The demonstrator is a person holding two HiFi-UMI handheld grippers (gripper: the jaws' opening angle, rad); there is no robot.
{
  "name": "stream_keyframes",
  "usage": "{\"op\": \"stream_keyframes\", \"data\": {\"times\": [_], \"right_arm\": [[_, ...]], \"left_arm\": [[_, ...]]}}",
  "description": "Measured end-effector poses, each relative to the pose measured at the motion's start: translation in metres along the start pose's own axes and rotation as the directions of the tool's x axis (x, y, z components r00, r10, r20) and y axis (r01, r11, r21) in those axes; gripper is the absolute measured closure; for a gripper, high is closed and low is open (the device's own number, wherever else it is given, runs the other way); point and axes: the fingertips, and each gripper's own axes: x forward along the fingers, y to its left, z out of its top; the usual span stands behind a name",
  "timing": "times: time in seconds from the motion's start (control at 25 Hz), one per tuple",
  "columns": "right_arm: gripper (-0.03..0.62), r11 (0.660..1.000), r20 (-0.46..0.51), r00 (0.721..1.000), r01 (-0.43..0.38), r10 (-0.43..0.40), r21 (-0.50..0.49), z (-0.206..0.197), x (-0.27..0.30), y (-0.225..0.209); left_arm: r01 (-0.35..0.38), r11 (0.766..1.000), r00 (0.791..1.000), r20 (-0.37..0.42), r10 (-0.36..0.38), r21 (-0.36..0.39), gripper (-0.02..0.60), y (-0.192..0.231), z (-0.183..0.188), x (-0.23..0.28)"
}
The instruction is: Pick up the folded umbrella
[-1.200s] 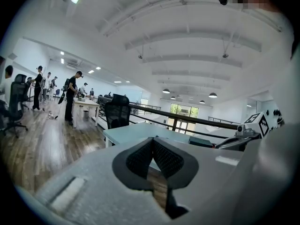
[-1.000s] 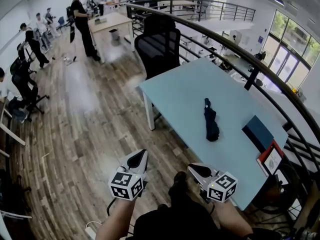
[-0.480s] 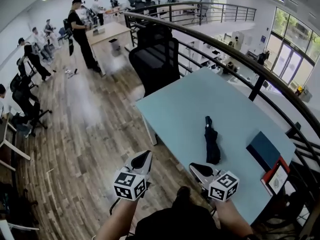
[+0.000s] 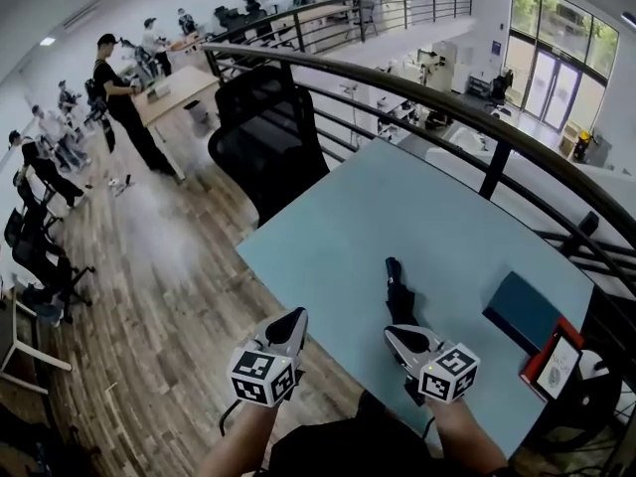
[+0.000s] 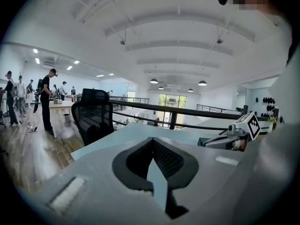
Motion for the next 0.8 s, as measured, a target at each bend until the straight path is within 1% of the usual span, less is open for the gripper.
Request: {"op": "stream_keyframes", "data": {"times": [0.24,0.4,0.64,0.72,0.8], "right_arm": [[0.588,0.998,0.014,0.999,0.048,-0.048,0.03,0.01,0.004,-0.04],[0.588,0.992,0.0,0.993,0.118,-0.118,0.05,0.012,0.001,-0.064],[0.588,0.966,0.008,0.968,0.252,-0.253,0.067,0.019,0.005,-0.088],[0.588,0.954,0.009,0.957,0.289,-0.29,0.075,0.024,0.017,-0.093],[0.588,0.946,0.011,0.949,0.313,-0.315,0.081,0.03,0.034,-0.092]], "left_arm": [[0.063,0.998,0.998,-0.027,-0.063,0.003,0.575,-0.005,0.004,0.057],[0.116,0.993,0.993,-0.028,-0.116,0.004,0.575,-0.003,0.015,0.089],[0.222,0.975,0.975,-0.026,-0.222,0.002,0.575,0.012,0.024,0.13],[0.254,0.967,0.967,-0.031,-0.253,0.018,0.575,0.025,0.03,0.142],[0.275,0.96,0.961,-0.036,-0.273,0.057,0.575,0.04,0.04,0.15]]}}
